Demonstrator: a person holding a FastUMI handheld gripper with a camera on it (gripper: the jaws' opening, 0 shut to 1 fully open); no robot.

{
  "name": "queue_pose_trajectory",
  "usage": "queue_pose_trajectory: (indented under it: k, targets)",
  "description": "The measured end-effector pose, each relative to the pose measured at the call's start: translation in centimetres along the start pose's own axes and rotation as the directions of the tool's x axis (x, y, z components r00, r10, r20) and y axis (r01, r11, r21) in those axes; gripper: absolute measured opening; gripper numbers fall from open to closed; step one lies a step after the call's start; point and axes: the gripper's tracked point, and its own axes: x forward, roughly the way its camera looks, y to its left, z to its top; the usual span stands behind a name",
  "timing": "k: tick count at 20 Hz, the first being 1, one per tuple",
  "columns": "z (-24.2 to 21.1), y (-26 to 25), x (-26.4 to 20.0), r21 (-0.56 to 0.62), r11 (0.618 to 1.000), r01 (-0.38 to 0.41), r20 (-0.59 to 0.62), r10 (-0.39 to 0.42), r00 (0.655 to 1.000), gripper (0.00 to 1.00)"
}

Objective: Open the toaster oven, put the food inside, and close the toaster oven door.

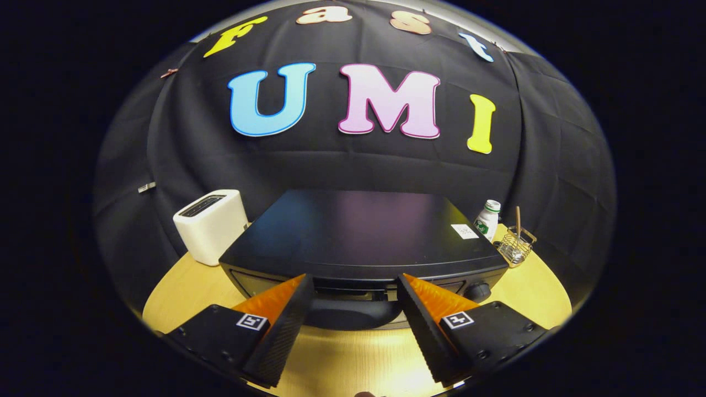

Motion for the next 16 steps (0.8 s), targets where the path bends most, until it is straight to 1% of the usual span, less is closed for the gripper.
queue_pose_trajectory:
  k: [3,8,16]
  targets:
    - [-1.3,-0.1,-1.1,0.023,1.000,-0.010,-0.041,0.011,0.999,0.99]
    - [-3.6,0.2,-4.1,-0.015,1.000,-0.001,-0.057,0.000,0.998,0.99]
    - [-8.3,0.4,-7.0,-0.042,0.999,-0.012,-0.135,0.006,0.991,0.98]
